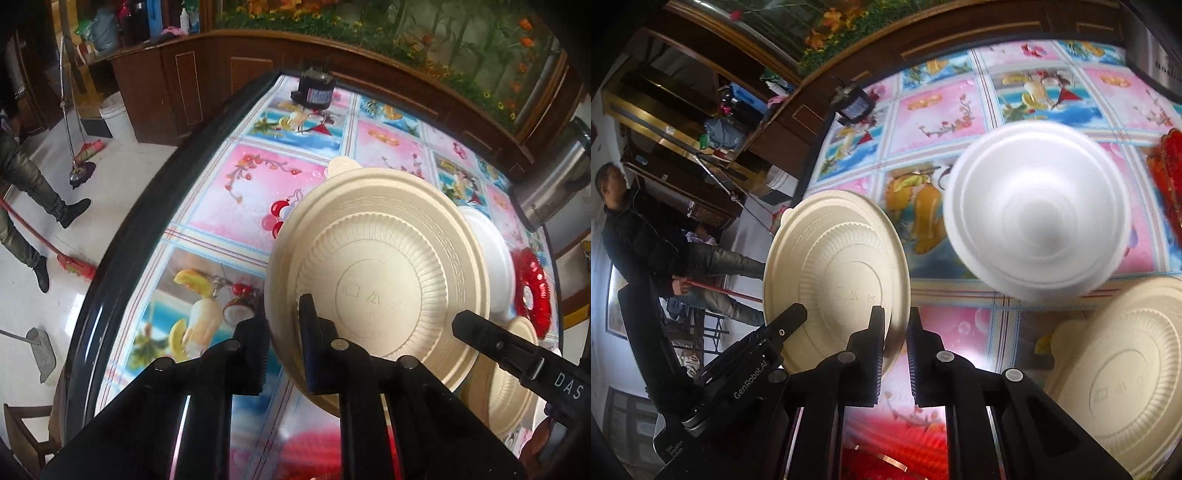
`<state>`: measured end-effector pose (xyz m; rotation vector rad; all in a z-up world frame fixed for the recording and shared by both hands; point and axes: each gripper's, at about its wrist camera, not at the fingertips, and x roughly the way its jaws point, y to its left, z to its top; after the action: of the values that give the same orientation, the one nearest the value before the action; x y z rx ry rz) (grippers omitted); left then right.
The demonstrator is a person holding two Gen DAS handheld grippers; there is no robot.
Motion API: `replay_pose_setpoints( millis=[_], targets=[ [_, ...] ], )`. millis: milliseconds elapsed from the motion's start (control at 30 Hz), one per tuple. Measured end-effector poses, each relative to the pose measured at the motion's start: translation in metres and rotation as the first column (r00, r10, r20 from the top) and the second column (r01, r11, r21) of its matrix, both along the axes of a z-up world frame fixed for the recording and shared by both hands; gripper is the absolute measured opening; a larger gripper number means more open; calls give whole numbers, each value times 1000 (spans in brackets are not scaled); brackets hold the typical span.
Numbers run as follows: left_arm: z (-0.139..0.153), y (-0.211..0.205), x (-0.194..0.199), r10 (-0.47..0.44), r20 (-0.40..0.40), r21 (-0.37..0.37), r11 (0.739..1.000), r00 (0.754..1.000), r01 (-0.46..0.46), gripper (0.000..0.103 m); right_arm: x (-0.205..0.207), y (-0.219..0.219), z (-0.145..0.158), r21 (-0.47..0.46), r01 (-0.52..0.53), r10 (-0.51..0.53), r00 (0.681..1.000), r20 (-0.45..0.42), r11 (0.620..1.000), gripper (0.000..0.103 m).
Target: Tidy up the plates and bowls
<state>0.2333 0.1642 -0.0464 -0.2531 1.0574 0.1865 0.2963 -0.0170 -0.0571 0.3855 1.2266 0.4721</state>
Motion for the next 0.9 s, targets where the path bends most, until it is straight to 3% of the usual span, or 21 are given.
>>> replay_pose_setpoints(
  millis=[533,900],
  targets=[
    [42,-37,-88,-33,120,3,999,992,32,13,-99,-41,61,32,-21,16,990,143,999,11],
    [56,-67,-135,-66,195,52,997,979,57,13,-156,-75,78,51,-7,-3,978,209,999,11]
  ],
)
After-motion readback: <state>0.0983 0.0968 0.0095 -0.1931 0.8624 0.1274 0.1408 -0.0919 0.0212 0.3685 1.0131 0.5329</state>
